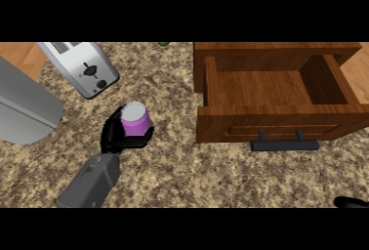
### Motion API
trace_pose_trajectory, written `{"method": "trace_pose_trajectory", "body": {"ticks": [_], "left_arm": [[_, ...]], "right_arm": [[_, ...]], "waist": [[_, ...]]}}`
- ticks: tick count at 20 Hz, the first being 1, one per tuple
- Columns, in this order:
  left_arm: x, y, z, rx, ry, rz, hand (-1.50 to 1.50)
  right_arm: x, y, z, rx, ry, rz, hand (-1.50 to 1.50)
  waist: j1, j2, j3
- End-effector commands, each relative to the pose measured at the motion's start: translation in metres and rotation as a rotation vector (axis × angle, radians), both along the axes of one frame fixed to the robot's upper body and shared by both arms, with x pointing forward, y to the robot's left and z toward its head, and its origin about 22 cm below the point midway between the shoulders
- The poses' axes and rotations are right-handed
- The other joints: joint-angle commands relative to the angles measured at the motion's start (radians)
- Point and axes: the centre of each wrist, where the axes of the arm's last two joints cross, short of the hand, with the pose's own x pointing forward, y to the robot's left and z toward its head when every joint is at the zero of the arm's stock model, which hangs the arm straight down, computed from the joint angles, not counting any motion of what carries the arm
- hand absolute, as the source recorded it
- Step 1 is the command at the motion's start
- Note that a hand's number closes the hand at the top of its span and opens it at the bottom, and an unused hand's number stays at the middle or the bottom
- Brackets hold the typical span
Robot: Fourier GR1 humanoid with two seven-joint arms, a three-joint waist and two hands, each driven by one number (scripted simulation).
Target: Pick up the can, place it into the drawer and close the drawer
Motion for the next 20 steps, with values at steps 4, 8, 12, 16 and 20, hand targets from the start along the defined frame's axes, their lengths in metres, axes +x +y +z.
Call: {"method": "trace_pose_trajectory", "body": {"ticks": [4, 8, 12, 16, 20], "left_arm": [[0.039, -0.034, 0.035, -0.025, -0.055, -0.112, 1.5], [0.054, -0.026, 0.072, 0.015, -0.06, -0.164, 1.5], [0.069, -0.058, 0.114, 0.039, -0.098, -0.22, 1.5], [0.073, -0.084, 0.154, 0.056, -0.12, -0.248, 1.5], [0.077, -0.108, 0.198, 0.033, -0.107, -0.257, 1.5]], "right_arm": [[0.005, 0.003, -0.014, -0.002, 0.001, -0.038, -1.5], [-0.004, -0.003, 0.017, -0.02, -0.011, -0.03, -1.5], [-0.006, 0.006, 0.0, -0.004, 0.003, -0.042, -1.5], [-0.018, -0.009, 0.008, -0.036, 0.0, -0.051, -1.5], [-0.009, 0.004, -0.004, -0.007, -0.008, -0.06, -1.5]], "waist": [[0.005, -0.001, 0.0], [0.016, -0.007, 0.001], [0.017, -0.007, 0.001], [0.015, -0.01, 0.002], [0.016, -0.007, 0.001]]}}
